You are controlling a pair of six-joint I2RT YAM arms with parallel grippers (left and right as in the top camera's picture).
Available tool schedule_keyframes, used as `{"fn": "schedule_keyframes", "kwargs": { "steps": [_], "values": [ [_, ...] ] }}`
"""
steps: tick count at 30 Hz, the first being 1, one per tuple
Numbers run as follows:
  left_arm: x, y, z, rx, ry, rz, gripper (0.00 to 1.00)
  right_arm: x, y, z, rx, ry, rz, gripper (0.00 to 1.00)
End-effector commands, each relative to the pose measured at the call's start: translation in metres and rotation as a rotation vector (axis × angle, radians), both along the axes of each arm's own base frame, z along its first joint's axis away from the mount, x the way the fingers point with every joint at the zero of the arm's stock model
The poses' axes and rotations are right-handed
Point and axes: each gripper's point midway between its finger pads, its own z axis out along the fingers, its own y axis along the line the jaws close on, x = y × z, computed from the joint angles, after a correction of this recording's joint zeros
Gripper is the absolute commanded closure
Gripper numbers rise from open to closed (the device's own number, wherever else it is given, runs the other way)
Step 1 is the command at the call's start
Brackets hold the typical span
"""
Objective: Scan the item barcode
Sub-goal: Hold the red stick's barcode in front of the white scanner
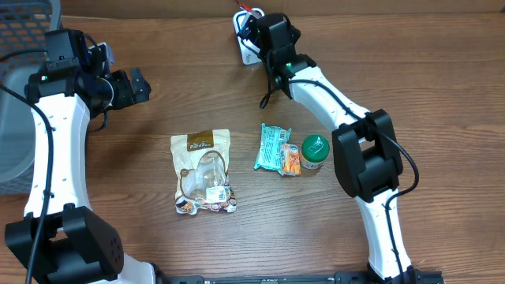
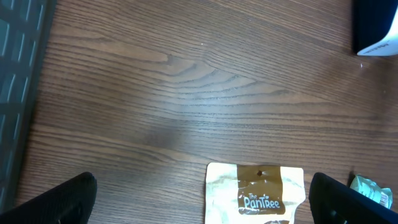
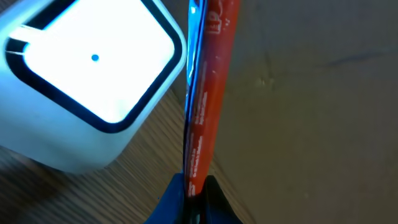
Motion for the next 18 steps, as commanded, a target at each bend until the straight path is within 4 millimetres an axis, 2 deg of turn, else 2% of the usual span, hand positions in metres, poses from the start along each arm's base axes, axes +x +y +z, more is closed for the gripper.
{"fn": "schedule_keyframes", "kwargs": {
  "steps": [1, 6, 10, 18],
  "values": [
    [0.0, 0.001, 0.0, 0.004, 0.003, 0.012, 0.0, 0.004, -0.008, -0.001, -0.068, -0.024, -0.042, 0.96],
    [0.0, 0.001, 0.0, 0.004, 0.002, 0.012, 0.0, 0.005, -0.012, -0.016, -0.124, -0.01, -0.044, 0.96],
    [0.0, 0.001, 0.0, 0.004, 0.002, 0.011, 0.0, 0.007, -0.016, -0.03, -0.239, -0.001, -0.035, 0.96],
    [0.0, 0.001, 0.0, 0.004, 0.002, 0.011, 0.0, 0.008, -0.022, -0.034, -0.276, -0.019, -0.073, 0.96]
  ]
}}
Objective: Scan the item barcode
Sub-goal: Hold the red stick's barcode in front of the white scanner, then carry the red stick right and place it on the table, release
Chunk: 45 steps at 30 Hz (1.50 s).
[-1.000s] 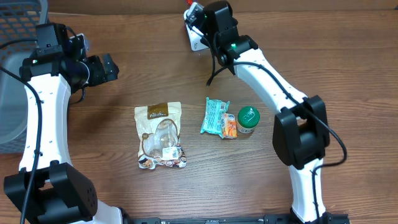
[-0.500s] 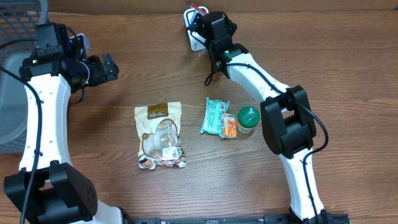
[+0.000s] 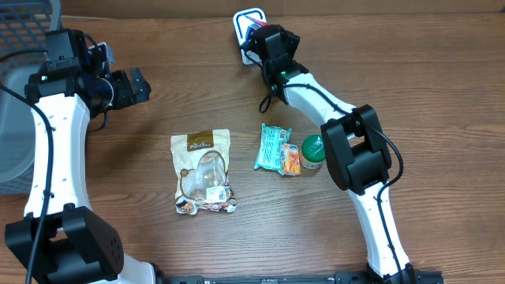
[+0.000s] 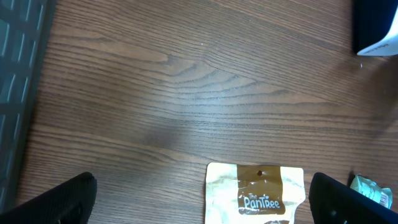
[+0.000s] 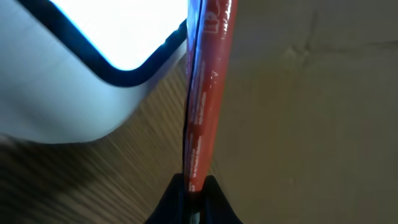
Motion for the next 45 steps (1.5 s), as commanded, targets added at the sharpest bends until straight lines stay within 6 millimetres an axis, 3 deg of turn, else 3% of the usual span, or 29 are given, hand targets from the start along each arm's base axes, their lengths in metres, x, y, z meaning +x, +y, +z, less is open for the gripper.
{"fn": "schedule_keyframes", "kwargs": {
  "steps": [1, 21, 24, 26, 30, 33, 37, 42, 45],
  "values": [
    [0.0, 0.001, 0.0, 0.004, 0.003, 0.011, 0.0, 0.0, 0.001, 0.006, -0.026, -0.022, -0.018, 0.96],
    [0.0, 0.001, 0.0, 0.004, 0.003, 0.01, 0.0, -0.005, 0.005, 0.02, -0.063, -0.044, -0.035, 0.96],
    [0.0, 0.001, 0.0, 0.004, 0.002, 0.01, 0.0, -0.01, 0.006, 0.038, 0.002, -0.043, -0.045, 0.96],
    [0.0, 0.001, 0.0, 0.004, 0.002, 0.01, 0.0, -0.015, 0.003, 0.063, 0.059, -0.066, -0.071, 0.96],
    [0.0, 0.001, 0.0, 0.004, 0.002, 0.01, 0.0, -0.033, -0.006, 0.123, 0.215, -0.121, -0.132, 0.96],
    [0.0, 0.001, 0.0, 0.004, 0.002, 0.01, 0.0, -0.057, -0.016, 0.161, 0.317, -0.118, -0.174, 0.96],
    [0.0, 0.001, 0.0, 0.004, 0.003, 0.01, 0.0, -0.09, -0.036, 0.194, 0.476, -0.08, -0.235, 0.96],
    [0.0, 0.001, 0.0, 0.004, 0.003, 0.01, 0.0, -0.129, -0.064, 0.199, 0.711, 0.083, -0.305, 0.96],
    [0.0, 0.001, 0.0, 0.004, 0.003, 0.01, 0.0, -0.15, -0.088, 0.181, 0.828, 0.237, -0.39, 0.96]
  ]
}}
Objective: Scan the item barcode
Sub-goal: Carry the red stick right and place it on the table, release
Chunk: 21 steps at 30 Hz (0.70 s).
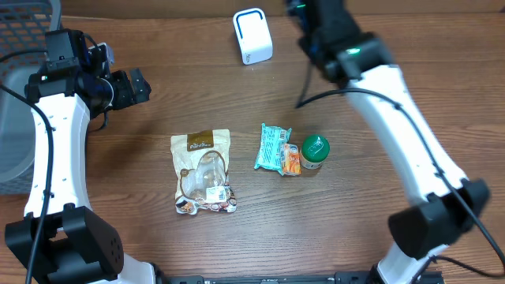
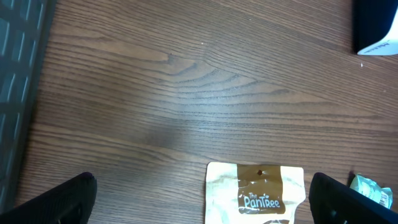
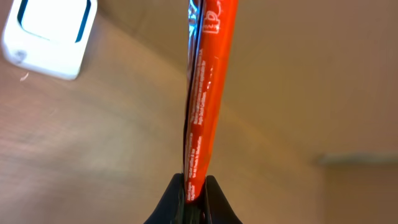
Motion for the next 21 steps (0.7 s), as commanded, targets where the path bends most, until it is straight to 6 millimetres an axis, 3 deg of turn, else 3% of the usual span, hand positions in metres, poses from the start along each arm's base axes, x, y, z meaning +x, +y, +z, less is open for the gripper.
{"fn": "schedule_keyframes", "kwargs": {
  "steps": [1, 7, 12, 16, 21],
  "values": [
    [0.001, 0.001, 0.001, 0.004, -0.001, 0.01, 0.0, -0.015, -0.016, -0.028, 0.276, 0.158, -0.074, 0.96],
    [0.0, 0.001, 0.001, 0.004, 0.0, 0.01, 0.0, -0.056, -0.075, -0.083, 0.51, 0.451, -0.226, 0.96],
    [0.0, 0.001, 0.001, 0.004, -0.001, 0.01, 0.0, -0.079, -0.117, -0.145, 0.551, 0.555, -0.356, 0.96],
    [0.0, 0.001, 0.001, 0.004, 0.0, 0.01, 0.0, -0.086, -0.127, -0.194, 0.553, 0.563, -0.377, 0.96],
    [0.0, 0.001, 0.001, 0.004, 0.0, 0.01, 0.0, -0.096, -0.127, -0.229, 0.522, 0.568, -0.332, 0.96]
  ]
}}
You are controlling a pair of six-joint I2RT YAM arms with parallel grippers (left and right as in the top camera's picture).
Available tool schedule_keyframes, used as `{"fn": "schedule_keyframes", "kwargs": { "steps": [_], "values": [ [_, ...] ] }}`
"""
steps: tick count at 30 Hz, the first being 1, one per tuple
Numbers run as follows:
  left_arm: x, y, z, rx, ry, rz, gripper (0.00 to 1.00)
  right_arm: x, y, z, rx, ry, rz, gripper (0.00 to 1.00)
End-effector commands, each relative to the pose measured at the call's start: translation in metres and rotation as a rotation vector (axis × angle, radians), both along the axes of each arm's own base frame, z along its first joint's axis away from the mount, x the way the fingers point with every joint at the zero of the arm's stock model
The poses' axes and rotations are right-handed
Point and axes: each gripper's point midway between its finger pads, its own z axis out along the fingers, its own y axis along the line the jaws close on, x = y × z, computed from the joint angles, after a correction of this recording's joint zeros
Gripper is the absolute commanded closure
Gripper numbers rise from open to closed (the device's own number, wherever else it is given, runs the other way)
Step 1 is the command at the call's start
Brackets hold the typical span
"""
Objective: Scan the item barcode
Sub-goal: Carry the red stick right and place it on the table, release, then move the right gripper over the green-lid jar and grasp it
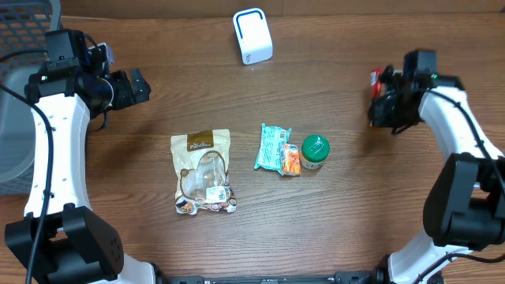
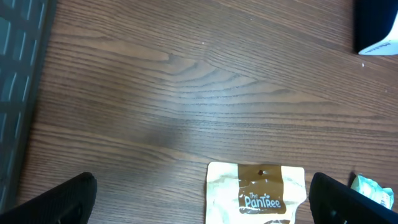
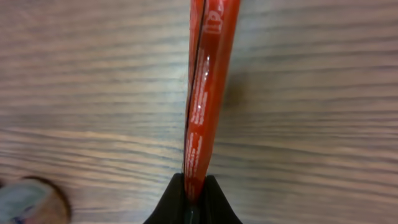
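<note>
A thin red packet (image 3: 208,81) is seen edge-on in the right wrist view, with my right gripper (image 3: 194,186) shut on its lower end just above the wood. From overhead the right gripper (image 1: 384,93) holds the packet (image 1: 377,77) at the table's right side, far from the white scanner (image 1: 252,35) at the back middle. My left gripper (image 1: 136,85) hangs open at the left with nothing between its fingers (image 2: 56,199). The scanner's corner (image 2: 376,28) shows at the top right of the left wrist view.
A beige and brown Pantree pouch (image 1: 203,170) lies at the middle, its top (image 2: 256,193) below the left gripper. A teal packet (image 1: 273,147) and a green-lidded jar (image 1: 315,151) lie to its right. A grey basket (image 1: 16,102) stands at the left edge.
My right gripper, still shut on the red packet, has moved from the back of the table just right of the scanner to the right side, low over the wood. The left arm has not moved.
The right gripper first held the red packet right against the lit scanner window, and it was still there a moment later. Then it was up and to the right of the scanner. Now it holds the packet at the table's right side.
</note>
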Motion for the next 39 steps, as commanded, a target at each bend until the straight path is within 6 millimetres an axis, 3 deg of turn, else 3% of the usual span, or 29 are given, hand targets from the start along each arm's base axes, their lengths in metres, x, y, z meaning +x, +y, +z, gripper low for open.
{"fn": "schedule_keyframes", "kwargs": {
  "steps": [1, 10, 11, 13, 14, 15, 21, 24, 29, 32, 39],
  "values": [
    [0.001, 0.001, 0.001, 0.002, -0.001, 0.009, 0.0, -0.005, 0.003, -0.012, 0.001, -0.002, 0.037, 0.95],
    [0.001, 0.0, 0.001, 0.002, -0.001, 0.009, 0.0, -0.008, -0.004, -0.02, -0.042, 0.005, 0.019, 0.86],
    [0.001, 0.0, 0.001, 0.002, -0.001, 0.009, 0.0, -0.008, -0.004, -0.02, -0.042, 0.006, 0.019, 0.73],
    [0.001, 0.0, 0.001, 0.002, -0.001, 0.009, 0.0, -0.008, -0.005, -0.02, -0.041, 0.006, 0.014, 0.65],
    [0.001, 0.001, 0.001, 0.002, -0.001, 0.009, 0.0, -0.008, -0.005, -0.02, -0.039, 0.007, -0.002, 0.49],
    [0.001, 0.0, 0.001, 0.002, -0.001, 0.009, 0.0, -0.008, -0.005, -0.02, -0.038, 0.007, -0.011, 0.47],
    [0.001, 0.0, 0.001, 0.002, -0.001, 0.009, 0.0, -0.006, -0.006, -0.014, -0.042, 0.013, -0.065, 0.47],
    [0.001, 0.001, 0.001, 0.002, -0.001, 0.009, 0.0, -0.002, -0.003, 0.005, -0.028, 0.023, -0.136, 0.49],
    [0.0, 0.0, 0.001, 0.002, -0.001, 0.009, 0.0, -0.001, 0.005, 0.054, 0.033, 0.073, -0.387, 0.48],
    [0.001, 0.0, 0.001, 0.002, -0.001, 0.009, 0.0, -0.008, 0.018, 0.071, 0.079, 0.116, -0.464, 0.42],
    [0.0, 0.0, 0.001, 0.002, -0.001, 0.009, 0.0, -0.027, 0.067, 0.072, 0.156, 0.223, -0.46, 0.31]
  ]
}}
